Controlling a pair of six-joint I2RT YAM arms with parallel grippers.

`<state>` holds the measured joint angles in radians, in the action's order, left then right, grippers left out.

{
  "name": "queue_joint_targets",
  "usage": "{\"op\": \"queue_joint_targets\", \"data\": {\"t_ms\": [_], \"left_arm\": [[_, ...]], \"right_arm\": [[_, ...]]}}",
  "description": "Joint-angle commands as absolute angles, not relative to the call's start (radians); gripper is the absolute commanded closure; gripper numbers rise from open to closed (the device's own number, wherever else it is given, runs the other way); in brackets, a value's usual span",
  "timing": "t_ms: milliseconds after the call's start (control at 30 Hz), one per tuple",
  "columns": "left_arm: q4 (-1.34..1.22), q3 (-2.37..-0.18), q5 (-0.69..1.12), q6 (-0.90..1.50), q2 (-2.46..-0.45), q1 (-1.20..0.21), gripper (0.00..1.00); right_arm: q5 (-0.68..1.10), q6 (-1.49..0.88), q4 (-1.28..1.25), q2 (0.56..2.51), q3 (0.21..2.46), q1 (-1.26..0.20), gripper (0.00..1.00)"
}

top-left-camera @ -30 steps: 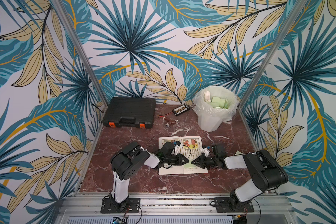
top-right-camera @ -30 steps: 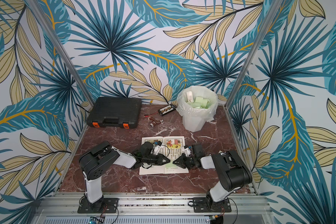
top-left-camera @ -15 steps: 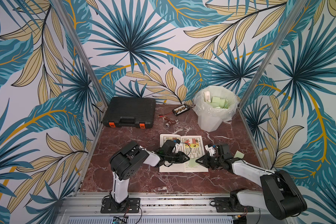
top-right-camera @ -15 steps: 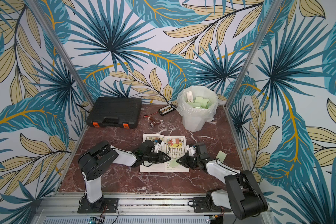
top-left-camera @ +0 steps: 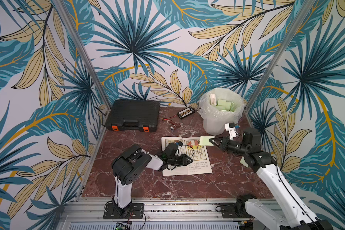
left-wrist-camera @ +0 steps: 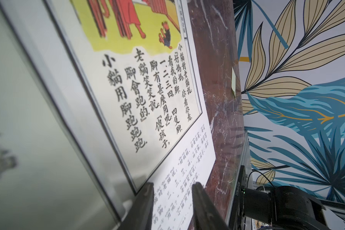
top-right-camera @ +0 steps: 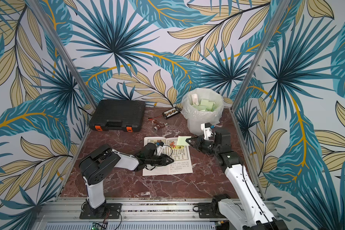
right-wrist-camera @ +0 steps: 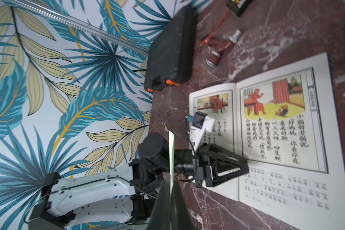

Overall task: Peel off the used sticky note
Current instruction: Place the note in the trash bin.

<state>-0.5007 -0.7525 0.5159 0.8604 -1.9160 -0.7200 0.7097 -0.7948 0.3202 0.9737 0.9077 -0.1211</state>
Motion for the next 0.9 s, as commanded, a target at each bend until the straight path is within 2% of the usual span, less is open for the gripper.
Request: {"op": "queue_joint_targets", "data": {"t_ms": [0, 300, 500, 667, 700, 767, 800, 867], "left_arm": [[-0.120, -0.693, 0.313, 0.807, -1.979, -0.705, 0.62], [-0.077, -0.734, 0.299, 0.778, -1.974, -0.739, 0.62], [-0.082, -0.742, 0.296, 0.774, -1.973, -0.753, 0.62], [-0.065, -0.760, 0.294, 0.767, -1.971, -0.759, 0.62], [-0.057, -0.763, 0.293, 0.764, -1.968, -0.761, 0.62], [-0.045, -0.771, 0.289, 0.758, -1.960, -0.761, 0.62], [-0.040, -0.773, 0.287, 0.755, -1.950, -0.763, 0.62], [-0.030, -0.776, 0.283, 0.750, -1.933, -0.765, 0.61]], "right_arm": [[0.683, -0.779, 0.395, 1.039, 1.035, -0.095, 1.00], [0.544, -0.733, 0.458, 1.333, 1.435, 0.048, 1.00], [0.453, -0.690, 0.507, 1.526, 1.614, 0.131, 1.00], [0.403, -0.630, 0.592, 1.675, 1.770, 0.144, 0.93], [0.399, -0.617, 0.621, 1.703, 1.807, 0.145, 0.89], [0.400, -0.585, 0.689, 1.759, 1.890, 0.144, 0.71], [0.390, -0.562, 0.746, 1.790, 1.945, 0.145, 0.58], [0.372, -0.532, 0.809, 1.816, 2.008, 0.145, 0.45]]}}
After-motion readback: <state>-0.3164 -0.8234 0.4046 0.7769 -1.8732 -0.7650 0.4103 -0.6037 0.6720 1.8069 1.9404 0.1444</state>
